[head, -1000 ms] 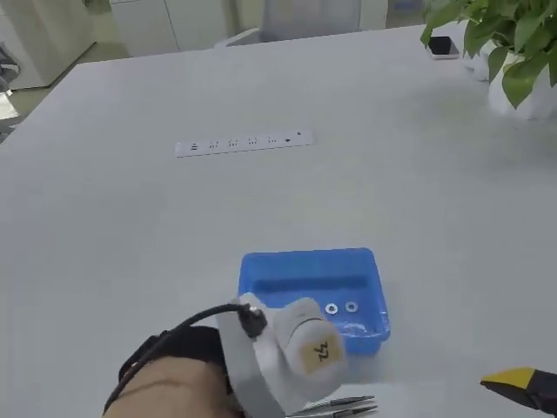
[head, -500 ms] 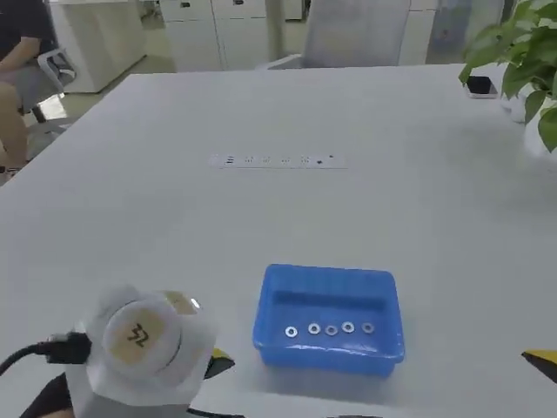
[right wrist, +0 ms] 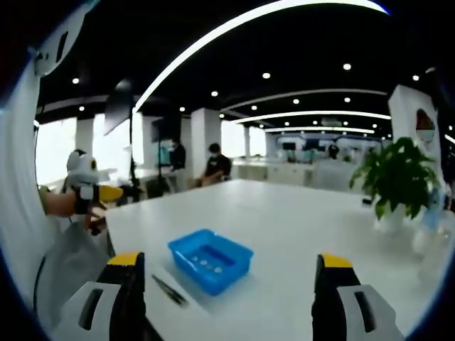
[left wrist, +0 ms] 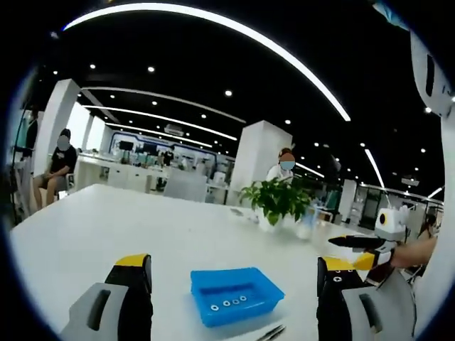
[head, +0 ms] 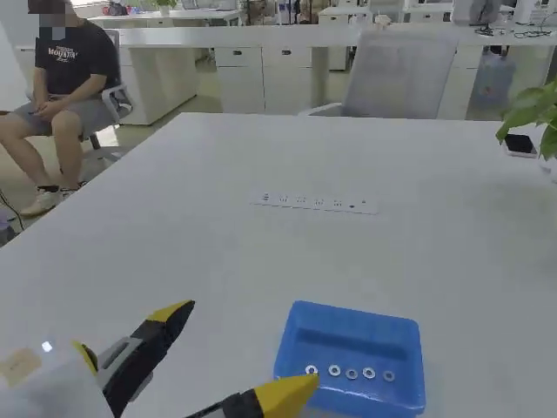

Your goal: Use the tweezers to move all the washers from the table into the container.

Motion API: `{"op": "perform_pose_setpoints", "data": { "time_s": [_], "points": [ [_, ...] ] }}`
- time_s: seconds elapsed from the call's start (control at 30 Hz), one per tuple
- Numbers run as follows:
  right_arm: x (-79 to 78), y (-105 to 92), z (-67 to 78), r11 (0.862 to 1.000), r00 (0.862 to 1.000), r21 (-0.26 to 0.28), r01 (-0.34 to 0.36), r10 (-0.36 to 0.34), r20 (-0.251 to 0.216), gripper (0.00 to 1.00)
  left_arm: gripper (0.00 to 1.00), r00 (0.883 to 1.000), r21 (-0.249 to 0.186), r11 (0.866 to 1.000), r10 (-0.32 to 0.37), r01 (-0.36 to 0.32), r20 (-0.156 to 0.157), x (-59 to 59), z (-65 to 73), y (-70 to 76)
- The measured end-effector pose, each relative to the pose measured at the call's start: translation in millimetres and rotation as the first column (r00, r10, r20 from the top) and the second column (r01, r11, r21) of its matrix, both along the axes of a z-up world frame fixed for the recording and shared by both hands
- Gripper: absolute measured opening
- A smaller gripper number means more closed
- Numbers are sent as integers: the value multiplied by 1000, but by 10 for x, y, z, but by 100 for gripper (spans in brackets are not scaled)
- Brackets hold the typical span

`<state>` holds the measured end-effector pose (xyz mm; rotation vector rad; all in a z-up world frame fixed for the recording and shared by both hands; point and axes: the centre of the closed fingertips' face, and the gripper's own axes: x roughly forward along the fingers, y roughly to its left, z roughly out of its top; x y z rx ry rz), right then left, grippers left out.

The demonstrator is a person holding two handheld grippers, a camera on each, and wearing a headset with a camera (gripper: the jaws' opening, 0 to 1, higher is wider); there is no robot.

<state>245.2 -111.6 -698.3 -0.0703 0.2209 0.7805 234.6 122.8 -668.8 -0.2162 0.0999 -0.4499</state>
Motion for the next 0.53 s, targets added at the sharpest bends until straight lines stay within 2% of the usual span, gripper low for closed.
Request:
{"op": "perform_pose_setpoints", "data": {
  "time_s": [0.03,0.1,0.17,0.2,0.27,0.3,0.33,0.37,0.4,0.43,0.47,0.5,0.53],
  "points": [
    [-11,15,-32,1000,1000,-14,-1,1,-3,99,99,1000,-5,1000,11,-11,10,-5,7,21],
    [-25,21,-49,1000,1000,-20,3,-3,0,99,99,1000,-5,1000,30,-30,8,-12,-9,46],
    [0,-38,-30,999,998,-31,43,-42,45,99,99,995,15,996,83,-84,53,2,-10,108],
    [42,-116,-4,995,992,-40,89,-85,92,99,99,988,0,991,130,-131,78,24,-27,157],
    [51,-156,-29,993,992,-55,104,-99,78,99,99,983,-36,986,163,-161,89,49,-42,178],
    [77,-181,12,992,989,-36,120,-116,93,99,99,978,-42,982,187,-184,92,68,-57,198],
    [85,-192,29,992,988,-23,125,-122,93,99,99,982,-29,985,170,-168,84,58,-71,175],
    [104,-204,51,990,987,22,140,-142,79,99,99,981,-18,985,174,-173,87,53,-71,180],
    [114,-219,47,987,986,47,152,-155,66,99,99,977,-3,982,187,-187,107,59,-61,200],
    [127,-243,14,984,985,58,166,-168,43,99,99,971,-8,979,202,-203,128,80,-41,221],
    [140,-271,-27,982,984,56,178,-179,16,99,99,973,-9,980,199,-199,121,95,-46,213],
    [170,-325,-62,976,978,61,207,-207,-9,99,99,971,1,978,207,-209,118,92,-49,218],
    [190,-357,-72,973,975,66,223,-222,-12,99,99,966,24,973,222,-228,135,84,-43,242]
  ]
}}
